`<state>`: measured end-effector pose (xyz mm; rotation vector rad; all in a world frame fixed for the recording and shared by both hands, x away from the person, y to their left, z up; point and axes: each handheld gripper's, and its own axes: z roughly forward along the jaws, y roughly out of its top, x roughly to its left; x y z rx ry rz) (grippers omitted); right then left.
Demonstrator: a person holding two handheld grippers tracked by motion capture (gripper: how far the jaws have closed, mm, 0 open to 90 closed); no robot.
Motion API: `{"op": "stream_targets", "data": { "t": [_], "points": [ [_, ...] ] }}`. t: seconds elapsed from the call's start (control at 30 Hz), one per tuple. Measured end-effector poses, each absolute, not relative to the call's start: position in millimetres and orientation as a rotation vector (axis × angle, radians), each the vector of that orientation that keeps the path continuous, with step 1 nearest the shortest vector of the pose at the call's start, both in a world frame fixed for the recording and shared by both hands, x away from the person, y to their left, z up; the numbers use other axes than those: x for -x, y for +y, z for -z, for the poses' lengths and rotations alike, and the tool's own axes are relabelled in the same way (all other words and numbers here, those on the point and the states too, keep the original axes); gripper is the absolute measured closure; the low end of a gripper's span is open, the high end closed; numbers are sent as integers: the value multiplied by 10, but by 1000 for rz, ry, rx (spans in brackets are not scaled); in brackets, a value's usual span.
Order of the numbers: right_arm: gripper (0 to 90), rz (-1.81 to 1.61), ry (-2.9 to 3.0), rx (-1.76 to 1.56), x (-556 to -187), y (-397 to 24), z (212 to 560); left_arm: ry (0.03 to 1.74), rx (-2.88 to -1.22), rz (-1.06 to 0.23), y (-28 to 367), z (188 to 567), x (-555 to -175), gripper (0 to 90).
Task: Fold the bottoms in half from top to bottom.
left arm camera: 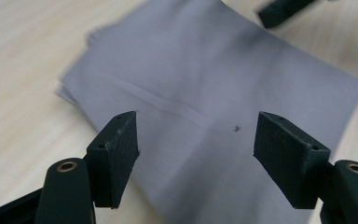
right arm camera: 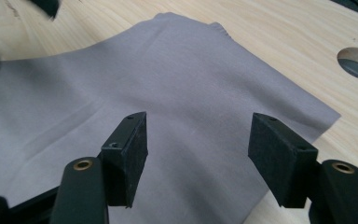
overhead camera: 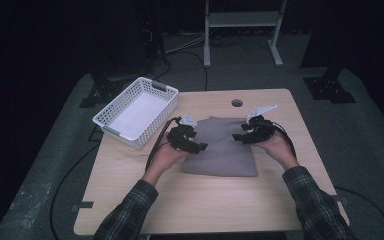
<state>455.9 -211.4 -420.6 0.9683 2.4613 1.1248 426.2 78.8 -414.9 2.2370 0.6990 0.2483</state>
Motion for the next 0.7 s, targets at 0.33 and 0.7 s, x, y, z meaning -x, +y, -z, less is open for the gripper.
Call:
{"op": "stream_targets", "data": {
  "t": [0.33, 0.7],
  "points": [
    [319, -1112, 2431, -1010, -4810, -1920, 4412, 684, -2351, -196, 679, 4512, -4104, 259],
    [264, -1019, 2426, -1046, -4959, -1793, 4693, 689, -2393, -144, 650, 4634, -4121, 186]
  ]
}}
